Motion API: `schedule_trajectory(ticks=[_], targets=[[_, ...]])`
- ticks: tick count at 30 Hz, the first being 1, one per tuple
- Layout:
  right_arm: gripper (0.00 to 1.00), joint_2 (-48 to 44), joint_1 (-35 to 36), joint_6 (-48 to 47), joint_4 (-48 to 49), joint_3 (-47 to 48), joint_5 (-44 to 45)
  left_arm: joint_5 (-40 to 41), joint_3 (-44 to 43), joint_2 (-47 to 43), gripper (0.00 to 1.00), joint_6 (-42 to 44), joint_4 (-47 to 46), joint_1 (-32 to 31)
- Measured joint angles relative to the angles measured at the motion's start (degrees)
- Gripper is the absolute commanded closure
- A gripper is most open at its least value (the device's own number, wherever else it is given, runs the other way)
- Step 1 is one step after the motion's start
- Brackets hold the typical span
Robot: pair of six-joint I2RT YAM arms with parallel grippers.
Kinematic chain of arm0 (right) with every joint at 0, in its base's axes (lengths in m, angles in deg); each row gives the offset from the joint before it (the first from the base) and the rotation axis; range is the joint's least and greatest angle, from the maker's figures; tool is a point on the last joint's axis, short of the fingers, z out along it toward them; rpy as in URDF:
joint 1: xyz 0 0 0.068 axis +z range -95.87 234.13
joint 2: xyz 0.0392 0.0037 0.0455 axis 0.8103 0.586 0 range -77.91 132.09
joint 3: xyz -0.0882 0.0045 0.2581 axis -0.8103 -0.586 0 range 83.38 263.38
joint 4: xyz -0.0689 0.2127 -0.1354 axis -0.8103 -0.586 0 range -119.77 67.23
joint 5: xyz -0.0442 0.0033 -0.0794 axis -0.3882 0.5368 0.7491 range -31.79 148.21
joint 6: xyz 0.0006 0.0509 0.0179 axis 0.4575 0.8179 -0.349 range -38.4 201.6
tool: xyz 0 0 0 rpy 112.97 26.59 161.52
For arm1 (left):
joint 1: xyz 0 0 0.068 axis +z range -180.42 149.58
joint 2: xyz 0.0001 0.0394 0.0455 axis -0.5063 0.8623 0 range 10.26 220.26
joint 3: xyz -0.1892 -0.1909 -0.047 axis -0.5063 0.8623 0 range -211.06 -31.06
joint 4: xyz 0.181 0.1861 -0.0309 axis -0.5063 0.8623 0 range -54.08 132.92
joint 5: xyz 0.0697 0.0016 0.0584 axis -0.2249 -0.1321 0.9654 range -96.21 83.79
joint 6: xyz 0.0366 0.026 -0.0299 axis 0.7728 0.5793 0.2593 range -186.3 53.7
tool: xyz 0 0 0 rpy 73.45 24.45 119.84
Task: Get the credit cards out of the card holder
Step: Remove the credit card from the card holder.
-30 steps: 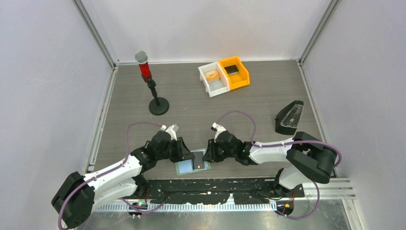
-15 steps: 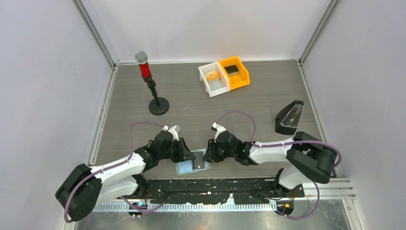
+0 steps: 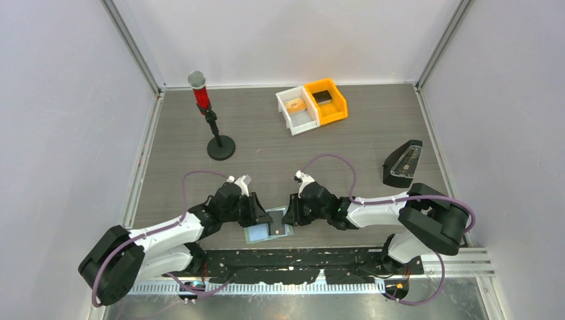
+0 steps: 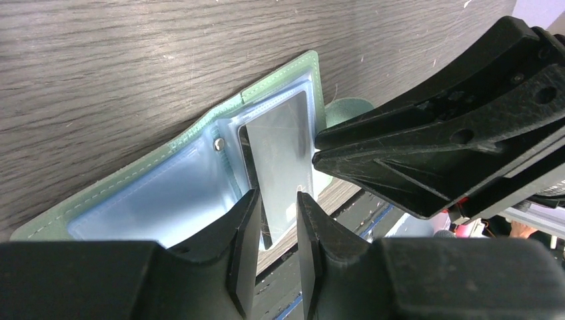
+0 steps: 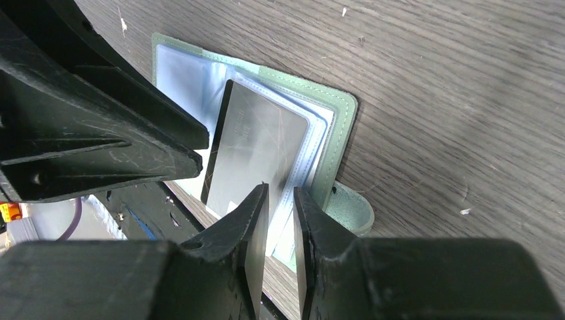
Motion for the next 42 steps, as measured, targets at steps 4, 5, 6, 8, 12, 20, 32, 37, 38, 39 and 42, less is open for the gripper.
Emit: schedule_trajectory(ticks=[4,5,6,8,12,20,32,37,38,39,42], targets=[[0.72,0.0,0.0,0.02,0.0,0.0,0.02,0.85,-0.02,-3.3,0.7,0.13,2.6,-0.02],[0.72,0.0,0.0,0.0,0.0,0.0,0.02,0.96,-0.02,-3.98,0.7,0.2,3.28,-0.02],[0.72,0.0,0.0,0.0,0.0,0.0,0.0,1.22,-0.02,-4.72,0.69,0.24,3.93,-0.02],[0.72,0.0,0.0,0.0,0.0,0.0,0.0,1.51,-0.02,-5.51,0.69,0.26,4.66,-0.02],[0.72,0.0,0.0,0.0,0.0,0.0,0.02,1.49,-0.02,-4.94,0.69,0.04,4.61,-0.02],[0.72,0.0,0.0,0.0,0.0,0.0,0.02,0.55,-0.02,0.76,0.69,-1.05,1.73,-0.02],[0.72,0.0,0.0,0.0,0.0,0.0,0.0,-0.2,0.11,2.54,0.77,-1.27,-0.72,-0.02],[0.72,0.0,0.0,0.0,0.02,0.0,-0.02,-0.46,0.59,2.64,0.78,-1.49,-1.92,-0.02],[0.72,0.0,0.0,0.0,0.02,0.0,-0.02,-0.63,0.74,2.82,0.78,-1.55,-2.34,-0.02],[0.72,0.0,0.0,0.0,0.02,0.0,-0.02,-0.79,0.85,3.08,0.78,-1.66,-2.67,-0.02],[0.72,0.07,0.0,0.0,0.09,0.0,-0.07,-1.25,1.27,3.78,0.76,-2.16,-3.72,-0.02]])
